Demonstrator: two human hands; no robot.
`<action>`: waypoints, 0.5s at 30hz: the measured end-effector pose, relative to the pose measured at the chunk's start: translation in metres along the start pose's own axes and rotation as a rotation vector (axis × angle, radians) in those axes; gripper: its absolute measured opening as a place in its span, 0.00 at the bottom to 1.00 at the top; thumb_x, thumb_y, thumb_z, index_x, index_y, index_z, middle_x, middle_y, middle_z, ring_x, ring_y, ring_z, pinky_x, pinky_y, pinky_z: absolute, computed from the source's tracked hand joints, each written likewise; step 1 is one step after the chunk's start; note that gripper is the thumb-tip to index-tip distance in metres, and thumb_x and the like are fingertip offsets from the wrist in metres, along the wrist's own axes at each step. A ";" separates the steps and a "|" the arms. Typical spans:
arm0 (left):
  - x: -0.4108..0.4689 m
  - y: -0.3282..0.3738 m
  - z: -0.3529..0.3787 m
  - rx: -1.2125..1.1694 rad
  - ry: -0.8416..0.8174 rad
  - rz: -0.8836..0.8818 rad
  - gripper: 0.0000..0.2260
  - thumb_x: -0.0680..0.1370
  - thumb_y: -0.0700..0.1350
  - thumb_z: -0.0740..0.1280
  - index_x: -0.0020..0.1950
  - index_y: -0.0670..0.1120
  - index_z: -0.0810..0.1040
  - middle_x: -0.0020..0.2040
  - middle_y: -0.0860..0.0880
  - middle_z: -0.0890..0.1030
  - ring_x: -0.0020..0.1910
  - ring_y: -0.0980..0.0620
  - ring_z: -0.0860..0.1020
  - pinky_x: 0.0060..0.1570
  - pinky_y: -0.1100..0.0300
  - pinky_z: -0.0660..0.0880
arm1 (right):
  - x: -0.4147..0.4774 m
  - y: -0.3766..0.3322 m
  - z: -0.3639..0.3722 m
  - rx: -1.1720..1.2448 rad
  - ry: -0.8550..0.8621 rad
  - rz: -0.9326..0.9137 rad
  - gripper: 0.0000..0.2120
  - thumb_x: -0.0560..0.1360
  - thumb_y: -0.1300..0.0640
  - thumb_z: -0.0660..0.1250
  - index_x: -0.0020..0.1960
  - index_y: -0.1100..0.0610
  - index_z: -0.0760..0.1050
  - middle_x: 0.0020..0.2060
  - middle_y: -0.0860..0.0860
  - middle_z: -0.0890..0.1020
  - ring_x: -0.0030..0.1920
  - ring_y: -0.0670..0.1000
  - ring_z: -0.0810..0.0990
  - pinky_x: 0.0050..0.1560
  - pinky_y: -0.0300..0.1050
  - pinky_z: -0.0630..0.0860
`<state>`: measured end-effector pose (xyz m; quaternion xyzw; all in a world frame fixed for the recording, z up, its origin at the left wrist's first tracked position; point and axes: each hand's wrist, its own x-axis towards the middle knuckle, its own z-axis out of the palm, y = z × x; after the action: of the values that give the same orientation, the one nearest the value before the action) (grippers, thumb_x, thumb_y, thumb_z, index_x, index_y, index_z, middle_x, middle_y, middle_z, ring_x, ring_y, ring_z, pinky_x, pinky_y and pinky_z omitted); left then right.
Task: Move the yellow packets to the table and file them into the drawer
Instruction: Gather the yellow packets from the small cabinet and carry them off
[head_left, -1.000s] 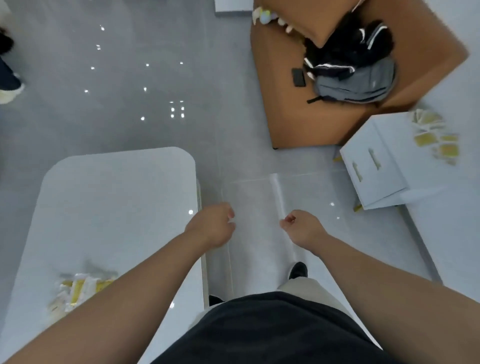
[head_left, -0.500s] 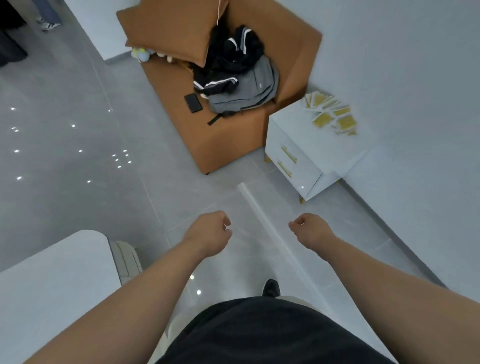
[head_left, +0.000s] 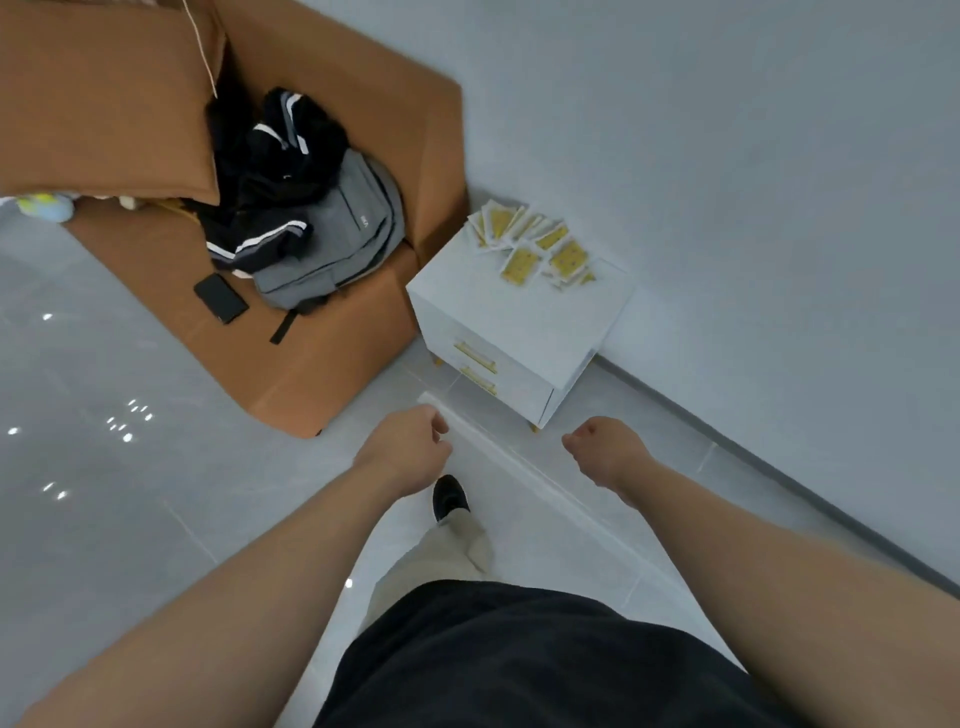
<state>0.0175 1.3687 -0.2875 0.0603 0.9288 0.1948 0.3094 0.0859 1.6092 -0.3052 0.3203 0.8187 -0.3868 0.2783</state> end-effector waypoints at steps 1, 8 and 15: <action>0.021 0.005 -0.008 0.010 -0.020 0.016 0.13 0.80 0.49 0.65 0.64 0.49 0.77 0.57 0.53 0.80 0.55 0.52 0.78 0.56 0.56 0.76 | 0.012 -0.008 -0.007 0.027 0.021 0.025 0.15 0.78 0.58 0.61 0.34 0.55 0.61 0.30 0.53 0.66 0.34 0.53 0.63 0.39 0.47 0.63; 0.149 0.043 -0.075 0.095 -0.152 0.098 0.13 0.81 0.49 0.64 0.65 0.49 0.76 0.60 0.51 0.79 0.57 0.51 0.77 0.50 0.60 0.72 | 0.089 -0.063 -0.052 0.219 0.088 0.159 0.08 0.79 0.55 0.63 0.43 0.59 0.73 0.38 0.56 0.74 0.38 0.55 0.72 0.43 0.49 0.72; 0.264 0.097 -0.105 0.065 -0.222 0.089 0.12 0.79 0.50 0.66 0.61 0.49 0.76 0.59 0.50 0.79 0.56 0.51 0.76 0.50 0.59 0.72 | 0.169 -0.109 -0.100 0.323 0.042 0.298 0.11 0.82 0.52 0.63 0.55 0.60 0.77 0.48 0.55 0.81 0.53 0.59 0.83 0.52 0.53 0.81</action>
<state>-0.2574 1.4846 -0.3172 0.1326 0.8911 0.1705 0.3991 -0.1234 1.6891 -0.3196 0.4863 0.6954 -0.4607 0.2604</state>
